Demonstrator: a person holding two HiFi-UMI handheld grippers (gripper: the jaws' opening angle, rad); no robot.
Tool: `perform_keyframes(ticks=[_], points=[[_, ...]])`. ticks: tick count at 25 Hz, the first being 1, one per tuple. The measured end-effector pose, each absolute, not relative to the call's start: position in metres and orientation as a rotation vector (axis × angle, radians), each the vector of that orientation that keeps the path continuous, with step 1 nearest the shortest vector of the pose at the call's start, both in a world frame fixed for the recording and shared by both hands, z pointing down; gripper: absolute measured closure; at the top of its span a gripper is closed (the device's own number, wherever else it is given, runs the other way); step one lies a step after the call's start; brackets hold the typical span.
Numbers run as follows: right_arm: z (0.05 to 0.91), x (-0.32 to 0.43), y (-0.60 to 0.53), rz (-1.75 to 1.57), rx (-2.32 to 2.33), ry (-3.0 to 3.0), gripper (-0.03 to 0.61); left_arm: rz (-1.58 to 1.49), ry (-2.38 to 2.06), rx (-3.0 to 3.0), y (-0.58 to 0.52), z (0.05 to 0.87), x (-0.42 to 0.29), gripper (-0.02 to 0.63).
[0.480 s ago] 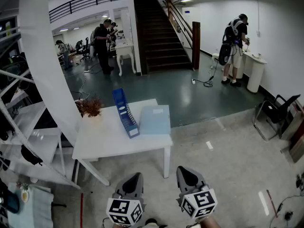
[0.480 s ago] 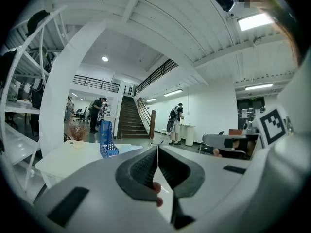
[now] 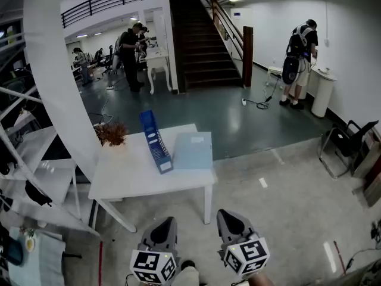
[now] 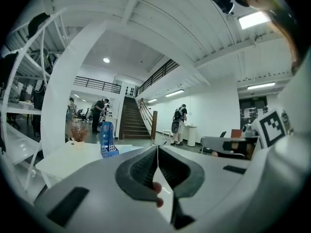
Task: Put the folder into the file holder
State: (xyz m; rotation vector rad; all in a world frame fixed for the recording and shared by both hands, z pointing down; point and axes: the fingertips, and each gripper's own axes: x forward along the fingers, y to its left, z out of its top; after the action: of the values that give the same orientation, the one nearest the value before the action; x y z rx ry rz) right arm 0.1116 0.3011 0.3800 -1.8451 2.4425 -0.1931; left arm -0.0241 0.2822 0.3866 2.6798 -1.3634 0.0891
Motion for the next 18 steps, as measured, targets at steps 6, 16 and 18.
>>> perform_keyframes(ticks=[6, 16, 18], points=[[0.384, 0.114, 0.278, -0.198, -1.857, 2.445, 0.578, 0.083, -1.364, 2.686, 0.259, 0.387, -0.022, 0.606], [0.39, 0.116, 0.227, -0.214, -1.882, 2.416, 0.578, 0.072, -1.316, 2.703, 0.206, 0.394, -0.019, 0.606], [0.39, 0.116, 0.215, -0.212, -1.898, 2.414, 0.578, 0.079, -1.322, 2.69, 0.195, 0.388, -0.02, 0.606]])
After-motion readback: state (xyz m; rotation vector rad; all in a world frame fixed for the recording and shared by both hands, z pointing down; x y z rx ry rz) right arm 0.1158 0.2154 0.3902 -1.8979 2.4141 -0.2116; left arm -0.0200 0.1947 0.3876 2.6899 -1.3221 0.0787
